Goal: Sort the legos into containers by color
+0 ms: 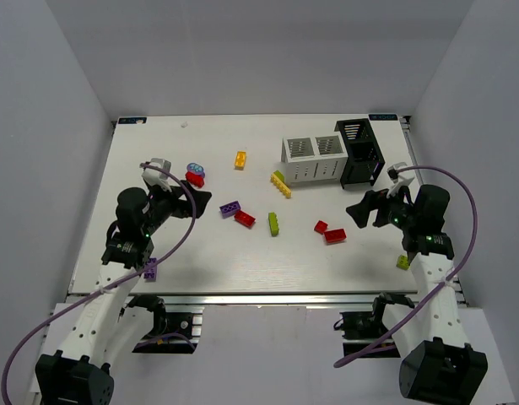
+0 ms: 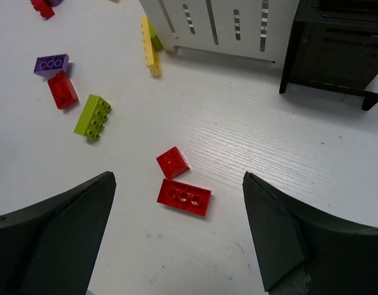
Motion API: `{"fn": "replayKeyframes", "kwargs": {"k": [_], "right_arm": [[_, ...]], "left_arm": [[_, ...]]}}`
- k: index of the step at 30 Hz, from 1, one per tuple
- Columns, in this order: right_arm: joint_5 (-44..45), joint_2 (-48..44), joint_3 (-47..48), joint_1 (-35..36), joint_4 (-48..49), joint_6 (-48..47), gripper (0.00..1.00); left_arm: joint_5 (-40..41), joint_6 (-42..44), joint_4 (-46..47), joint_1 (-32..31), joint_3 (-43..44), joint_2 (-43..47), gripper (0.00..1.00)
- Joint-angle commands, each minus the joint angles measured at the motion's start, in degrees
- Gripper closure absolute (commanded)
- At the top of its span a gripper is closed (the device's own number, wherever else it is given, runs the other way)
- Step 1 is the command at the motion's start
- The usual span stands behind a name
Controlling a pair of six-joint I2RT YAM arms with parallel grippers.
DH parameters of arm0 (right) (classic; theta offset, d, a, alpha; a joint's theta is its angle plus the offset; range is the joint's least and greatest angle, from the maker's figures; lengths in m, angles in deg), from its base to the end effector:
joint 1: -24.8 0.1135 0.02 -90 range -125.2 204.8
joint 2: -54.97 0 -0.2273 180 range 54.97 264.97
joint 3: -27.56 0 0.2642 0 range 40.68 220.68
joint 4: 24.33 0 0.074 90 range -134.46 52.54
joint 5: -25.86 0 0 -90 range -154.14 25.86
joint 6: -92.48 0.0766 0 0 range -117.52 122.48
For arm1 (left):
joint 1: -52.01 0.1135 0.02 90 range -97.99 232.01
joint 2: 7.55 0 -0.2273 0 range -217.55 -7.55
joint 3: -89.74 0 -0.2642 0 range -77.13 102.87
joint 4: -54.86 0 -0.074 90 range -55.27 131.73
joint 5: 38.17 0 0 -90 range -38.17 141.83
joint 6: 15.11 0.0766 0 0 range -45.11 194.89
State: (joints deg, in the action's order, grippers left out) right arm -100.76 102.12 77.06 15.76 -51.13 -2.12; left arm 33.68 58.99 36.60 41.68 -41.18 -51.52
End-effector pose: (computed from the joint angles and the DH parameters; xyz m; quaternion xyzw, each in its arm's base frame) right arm 0.2568 0.0054 0.2349 -0.1390 0.8042 0.2012 0.5417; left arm 0.2540 -0.0705 0.2614 0.0603 0.7775 -0.2596 0.5697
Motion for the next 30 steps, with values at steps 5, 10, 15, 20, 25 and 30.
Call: {"fn": "replayKeyframes", "kwargs": {"k": [5, 10, 15, 20, 25, 30], "right_arm": [[-7.5, -2.2, 0.4, -0.6, -3.1, -8.3, 0.11], [-8.6, -5.2, -2.8, -0.3, -2.7, -15.6, 0.11], [-13.5, -2.9, -0.3, 0.2, -12.0, -27.6, 0.11], [-17.1, 2.5, 1.9, 1.2, -12.7, -24.9, 0.12], [-8.5, 1.0, -0.3, 2.0, -6.5, -16.2, 0.50], [-5.8, -1.9, -0.7, 2.2, -5.3, -14.5, 0.17]], "left_arm": [[-2.6, -2.3, -0.5, 0.0, 1.4, -1.5, 0.02], [-2.2, -3.2, -1.4, 0.0, 2.1, -3.4, 0.04], [-2.0, -4.5, -1.5, 0.0, 2.4, -6.6, 0.72], [3.5, -7.3, -5.1, 0.0, 6.0, -14.7, 0.46], [12.0, -11.1, -10.5, 0.0, 13.3, -26.1, 0.11], [19.5, -15.9, -16.4, 0.0, 21.0, -35.6, 0.06]]}}
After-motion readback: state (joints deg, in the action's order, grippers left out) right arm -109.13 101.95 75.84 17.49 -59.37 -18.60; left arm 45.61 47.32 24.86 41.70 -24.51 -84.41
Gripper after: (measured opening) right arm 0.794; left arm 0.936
